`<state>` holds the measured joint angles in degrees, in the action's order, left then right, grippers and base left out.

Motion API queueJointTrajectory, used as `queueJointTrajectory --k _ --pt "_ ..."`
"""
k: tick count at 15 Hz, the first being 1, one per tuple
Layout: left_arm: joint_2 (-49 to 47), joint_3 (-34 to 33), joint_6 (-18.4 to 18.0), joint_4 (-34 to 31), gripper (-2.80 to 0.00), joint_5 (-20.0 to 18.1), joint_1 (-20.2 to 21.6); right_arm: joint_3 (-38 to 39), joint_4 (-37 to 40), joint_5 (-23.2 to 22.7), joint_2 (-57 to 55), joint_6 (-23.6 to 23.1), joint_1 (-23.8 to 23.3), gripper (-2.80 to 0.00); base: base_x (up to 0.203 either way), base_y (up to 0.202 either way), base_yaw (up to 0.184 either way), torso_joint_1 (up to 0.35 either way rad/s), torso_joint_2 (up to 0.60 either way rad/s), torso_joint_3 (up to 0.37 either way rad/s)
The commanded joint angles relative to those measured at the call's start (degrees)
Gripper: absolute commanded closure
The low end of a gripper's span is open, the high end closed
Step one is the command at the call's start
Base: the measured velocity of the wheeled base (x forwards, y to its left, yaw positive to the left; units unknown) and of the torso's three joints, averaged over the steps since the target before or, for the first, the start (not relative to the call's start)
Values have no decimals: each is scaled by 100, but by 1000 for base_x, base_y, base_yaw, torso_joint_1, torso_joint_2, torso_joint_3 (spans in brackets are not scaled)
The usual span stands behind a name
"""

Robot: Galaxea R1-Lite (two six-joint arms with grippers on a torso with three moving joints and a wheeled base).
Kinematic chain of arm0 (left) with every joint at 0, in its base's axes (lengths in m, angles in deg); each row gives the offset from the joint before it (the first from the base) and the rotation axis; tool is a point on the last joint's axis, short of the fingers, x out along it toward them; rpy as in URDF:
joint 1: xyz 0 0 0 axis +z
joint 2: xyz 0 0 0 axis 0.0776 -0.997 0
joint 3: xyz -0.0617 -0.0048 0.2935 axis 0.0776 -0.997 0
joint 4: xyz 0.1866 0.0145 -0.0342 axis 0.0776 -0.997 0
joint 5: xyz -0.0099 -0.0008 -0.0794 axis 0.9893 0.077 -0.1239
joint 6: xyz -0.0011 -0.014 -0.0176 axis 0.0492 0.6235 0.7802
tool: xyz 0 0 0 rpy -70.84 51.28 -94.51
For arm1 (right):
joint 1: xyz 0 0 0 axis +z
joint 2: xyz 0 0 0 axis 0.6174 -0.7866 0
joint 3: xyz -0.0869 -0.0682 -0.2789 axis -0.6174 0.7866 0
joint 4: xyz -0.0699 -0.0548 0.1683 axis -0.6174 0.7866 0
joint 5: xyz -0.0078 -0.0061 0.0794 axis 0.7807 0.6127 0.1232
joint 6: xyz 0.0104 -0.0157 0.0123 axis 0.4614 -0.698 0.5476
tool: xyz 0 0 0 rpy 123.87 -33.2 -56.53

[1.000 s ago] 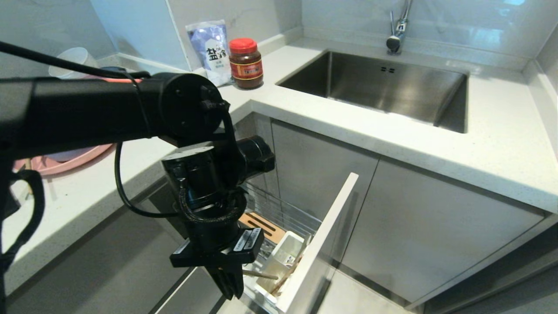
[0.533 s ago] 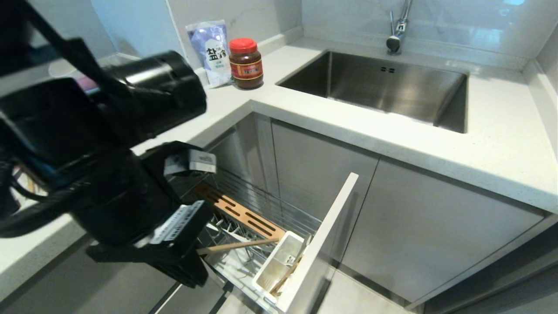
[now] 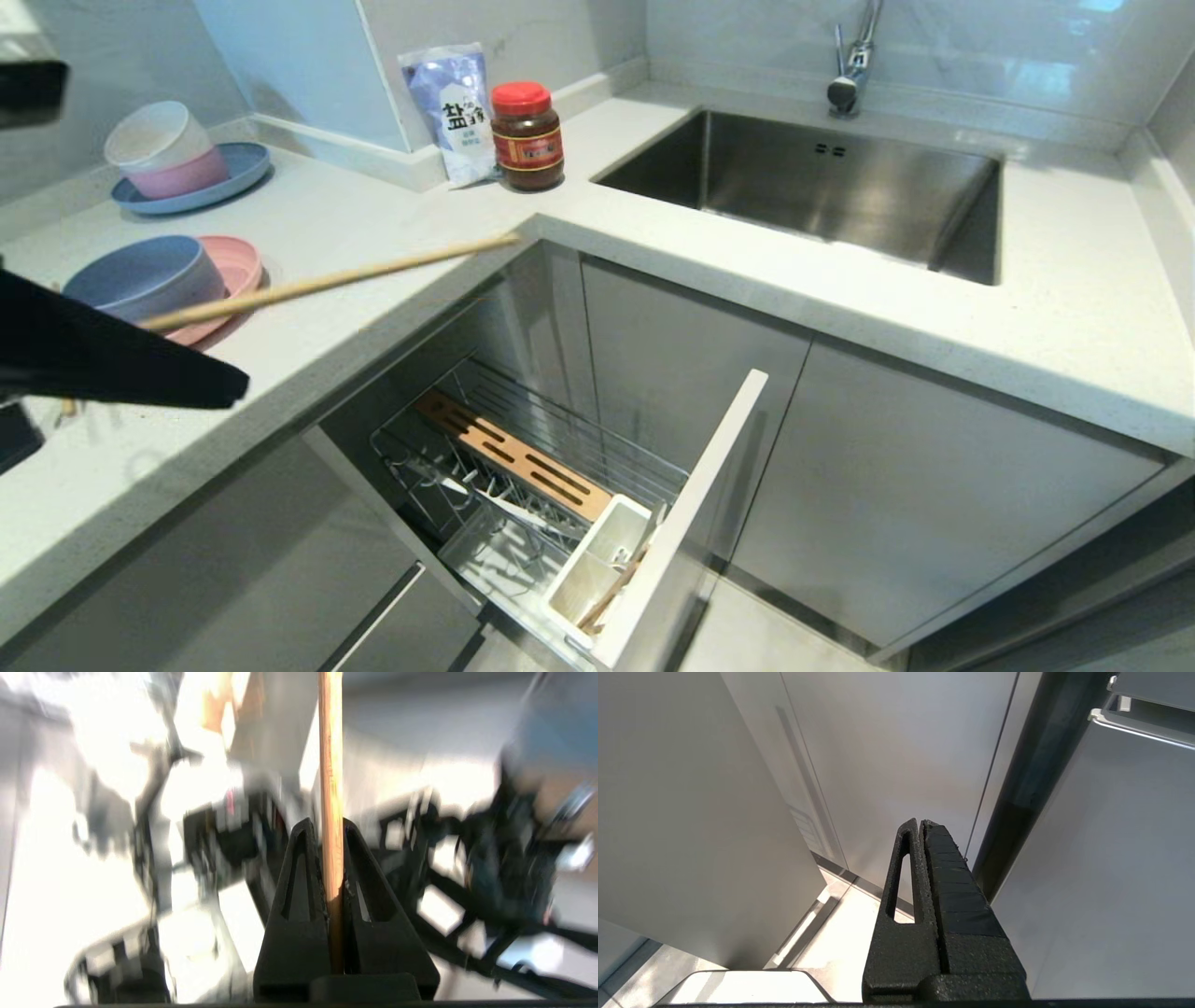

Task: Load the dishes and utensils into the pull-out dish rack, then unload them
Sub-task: Take the chopsticks out of the cupboard

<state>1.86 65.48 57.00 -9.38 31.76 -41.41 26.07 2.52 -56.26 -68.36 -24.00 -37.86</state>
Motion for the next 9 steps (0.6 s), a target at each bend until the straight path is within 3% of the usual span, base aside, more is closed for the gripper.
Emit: queueJointTrajectory --k 1,4,9 --pt "661 -5 -221 328 0 -69 960 9 -6 1 24 0 0 0 0 0 0 0 0 0" --pt "1132 -6 -699 827 0 -237 2334 9 -4 1 24 0 0 0 0 0 0 0 0 0" --pt "1529 -53 -1437 1153 0 -112 5343 9 -7 1 24 0 8 0 0 0 0 0 0 0"
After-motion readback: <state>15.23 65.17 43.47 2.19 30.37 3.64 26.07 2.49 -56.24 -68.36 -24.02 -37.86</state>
